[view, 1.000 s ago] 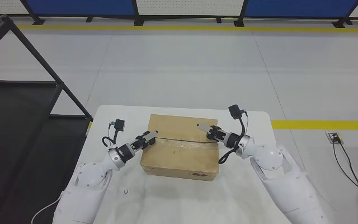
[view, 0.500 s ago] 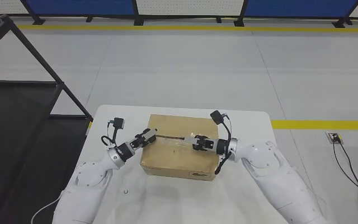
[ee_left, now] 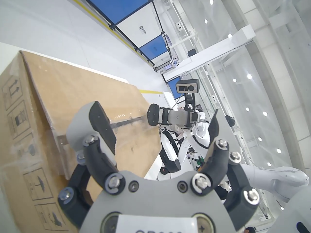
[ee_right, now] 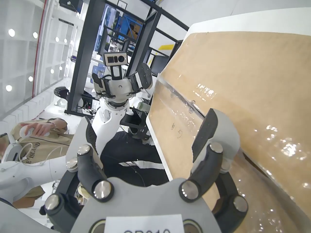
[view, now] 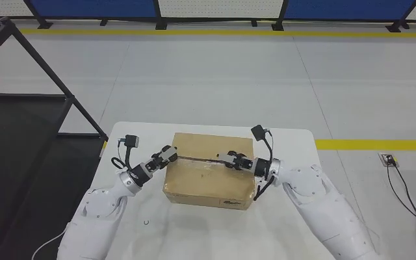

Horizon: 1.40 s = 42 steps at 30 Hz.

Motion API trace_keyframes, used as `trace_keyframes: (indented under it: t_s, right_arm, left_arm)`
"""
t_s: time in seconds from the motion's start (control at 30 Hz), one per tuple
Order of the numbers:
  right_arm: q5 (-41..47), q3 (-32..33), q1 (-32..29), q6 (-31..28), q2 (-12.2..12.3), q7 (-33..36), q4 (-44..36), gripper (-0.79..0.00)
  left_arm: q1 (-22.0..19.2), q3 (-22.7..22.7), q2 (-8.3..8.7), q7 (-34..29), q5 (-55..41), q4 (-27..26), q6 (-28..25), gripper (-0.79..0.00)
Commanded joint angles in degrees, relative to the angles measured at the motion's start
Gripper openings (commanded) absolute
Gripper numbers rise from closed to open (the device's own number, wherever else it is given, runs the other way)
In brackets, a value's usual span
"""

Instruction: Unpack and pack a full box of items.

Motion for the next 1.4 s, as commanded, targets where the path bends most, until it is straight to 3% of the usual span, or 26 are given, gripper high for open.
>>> trace_keyframes:
  t_s: [0.0, 0.17, 0.37, 0.5, 0.8, 1.1, 1.27, 1.37]
  right_arm:
    - [0.05, -0.23, 0.93, 3.44, -0.15, 0.29, 0.85, 0.000]
    - [-0.34, -1.93, 4.01, 10.01, -0.68, 3.69, 3.53, 0.000]
    - [-0.84, -2.62, 5.48, 10.29, -1.22, 2.35, 5.69, 0.000]
    - [-2.54, -2.49, 5.34, 9.75, -1.30, -0.09, 5.49, 0.000]
    - [-1.25, -3.31, 6.02, 7.79, -1.37, 8.54, 6.43, 0.000]
    - [1.23, -5.44, 6.75, 5.06, -2.96, 3.61, 7.87, 0.000]
    - [3.83, -6.03, 7.09, 1.69, -3.50, 6.09, 8.41, 0.000]
    - [2.28, -7.22, 7.67, 3.33, -3.85, 6.23, 8.84, 0.000]
  left_arm:
    - [-0.19, 0.26, -0.01, 0.09, 0.06, 0.28, 0.06, 0.000]
    - [-0.74, 0.75, -0.02, 0.20, 0.03, 0.88, 0.29, 0.000]
    - [-1.32, 1.13, 0.02, 0.23, 0.04, 1.44, 0.48, 0.000]
    - [-1.58, 1.26, 0.06, 0.28, 0.02, 1.71, 0.50, 0.000]
    - [-1.64, 0.87, 0.27, 0.62, -0.39, 2.01, 0.28, 0.000]
    - [0.56, -2.52, 0.89, 2.99, -2.44, 1.29, -1.87, 0.000]
    - [1.93, -3.62, 1.22, 2.78, -2.87, 0.93, -2.25, 0.000]
    - [2.41, -3.80, 1.31, 2.91, -3.07, 0.84, -2.41, 0.000]
